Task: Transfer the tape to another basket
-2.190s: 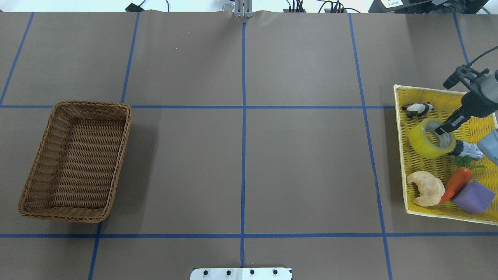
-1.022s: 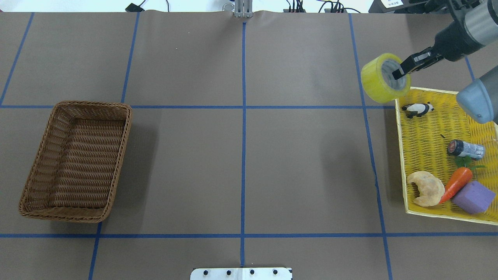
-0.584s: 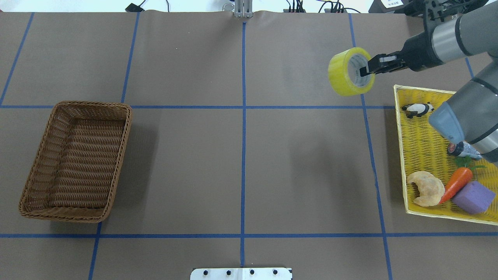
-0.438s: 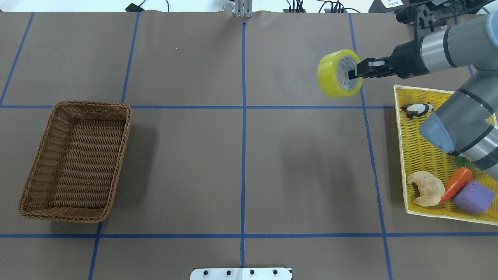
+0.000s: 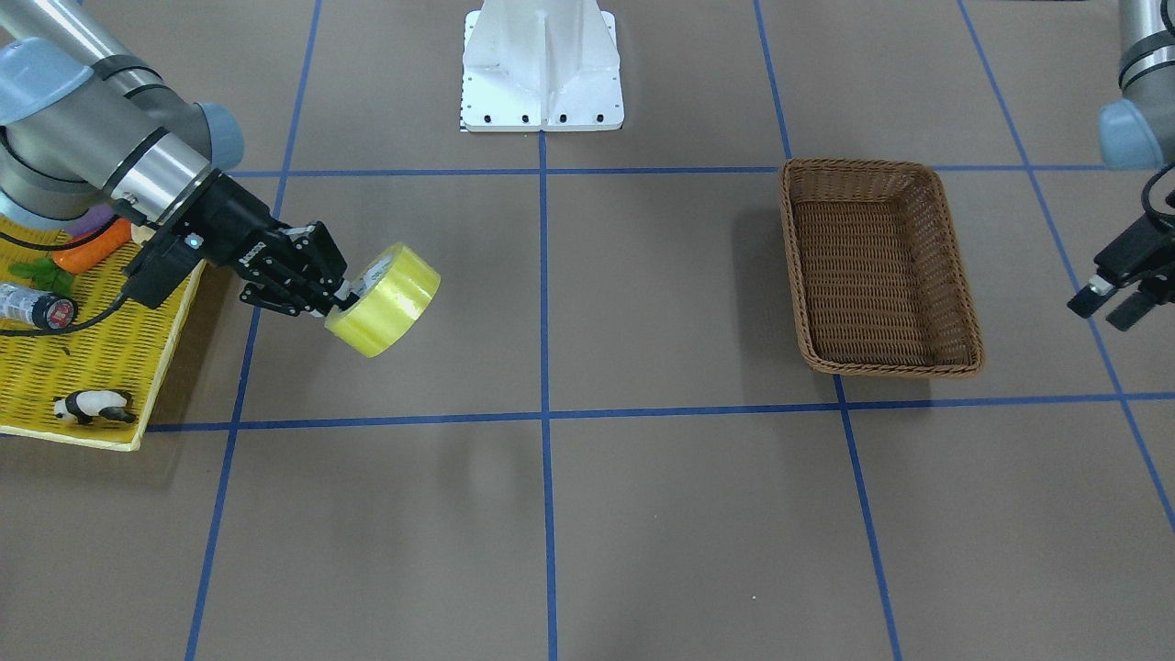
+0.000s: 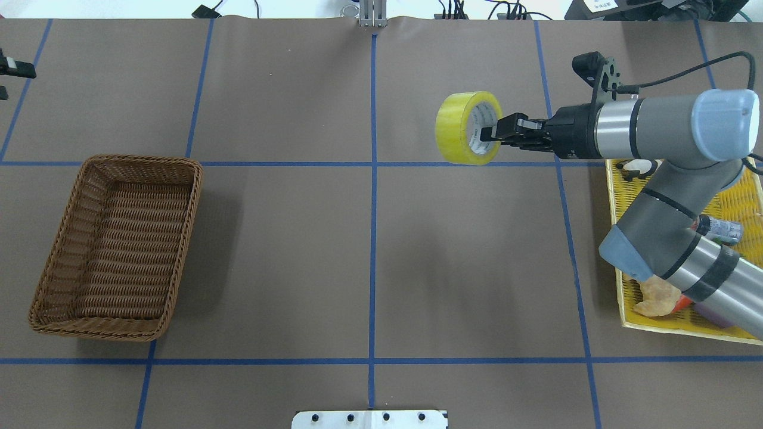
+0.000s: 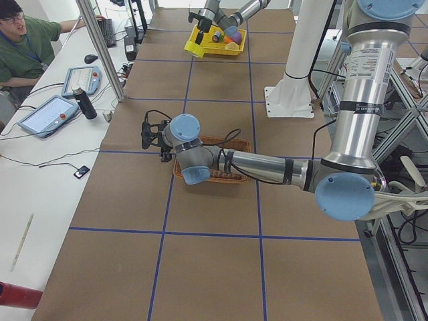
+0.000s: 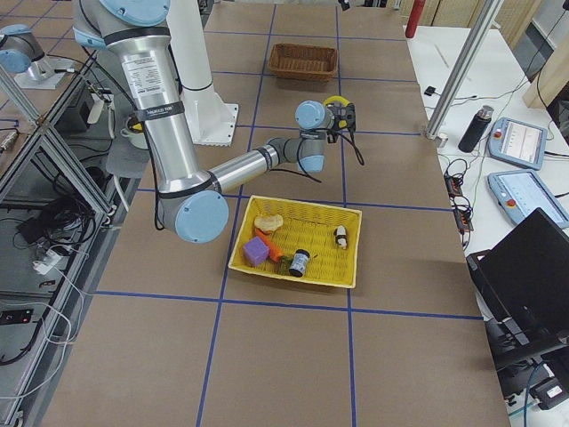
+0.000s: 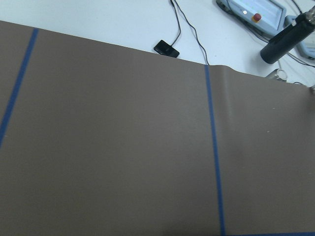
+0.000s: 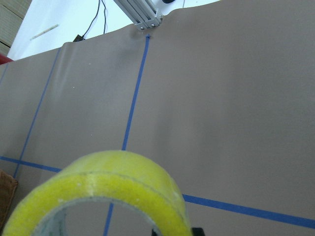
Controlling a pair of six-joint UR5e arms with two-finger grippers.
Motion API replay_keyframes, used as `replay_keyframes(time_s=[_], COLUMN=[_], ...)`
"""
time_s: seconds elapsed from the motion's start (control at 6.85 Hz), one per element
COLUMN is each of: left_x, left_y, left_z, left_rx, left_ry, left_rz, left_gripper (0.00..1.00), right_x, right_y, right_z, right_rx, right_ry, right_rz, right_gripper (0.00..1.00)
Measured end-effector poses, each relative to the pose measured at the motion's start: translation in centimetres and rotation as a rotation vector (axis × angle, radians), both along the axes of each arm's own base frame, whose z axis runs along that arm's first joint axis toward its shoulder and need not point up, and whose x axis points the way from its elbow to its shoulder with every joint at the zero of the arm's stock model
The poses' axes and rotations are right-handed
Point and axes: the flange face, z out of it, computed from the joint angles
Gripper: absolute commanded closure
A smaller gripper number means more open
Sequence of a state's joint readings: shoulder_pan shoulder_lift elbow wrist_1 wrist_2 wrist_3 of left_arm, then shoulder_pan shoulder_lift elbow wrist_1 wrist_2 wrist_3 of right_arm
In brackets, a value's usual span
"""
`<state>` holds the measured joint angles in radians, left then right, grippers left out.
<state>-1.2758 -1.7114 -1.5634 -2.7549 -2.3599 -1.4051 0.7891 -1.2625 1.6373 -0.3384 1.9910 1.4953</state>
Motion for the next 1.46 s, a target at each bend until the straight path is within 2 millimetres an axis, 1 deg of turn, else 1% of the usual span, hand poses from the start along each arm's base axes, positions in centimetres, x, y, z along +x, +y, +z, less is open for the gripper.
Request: replay_keyframes(time_s=[0.29, 0.44, 0.58, 0.73, 1.02, 1.17, 1.31, 1.46], left_x=[6.2, 9.5, 13.1, 16.1, 19.9, 21.3, 22.5, 23.2], left_y=[0.0, 0.2, 0.9, 1.9, 3.5, 4.2, 5.3, 6.4], left_z=[-7.2, -10.7, -13.4, -15.7, -20.6, -22.9, -24.3, -25.0], left_rx=[-0.173, -0.218, -0.228, -0.208, -0.169, -0.175, -0.177, -0.185], left_ry=[0.267, 0.342, 0.378, 0.402, 0.467, 0.525, 0.606, 0.686], left_rz=[0.064, 0.124, 0.193, 0.254, 0.337, 0.353, 0.358, 0.364], left_gripper=[0.02, 0.02, 0.02, 0.02, 0.02, 0.02, 0.02, 0.02], right_x=[-2.4, -3.5, -4.6, -5.5, -6.7, -7.1, -7.2, -7.1], right_y=[3.1, 4.3, 5.2, 6.1, 7.5, 8.1, 8.6, 9.1], right_z=[-1.6, -3.0, -4.6, -6.0, -8.1, -8.8, -9.7, -10.6], right_rx=[-0.017, -0.016, -0.02, -0.024, -0.011, -0.004, 0.002, 0.006], right_ry=[-0.121, -0.163, -0.203, -0.233, -0.272, -0.284, -0.299, -0.316], right_rz=[-0.058, -0.091, -0.122, -0.148, -0.185, -0.2, -0.213, -0.223], right_gripper=[1.0, 1.0, 1.0, 1.0, 1.0, 1.0, 1.0, 1.0])
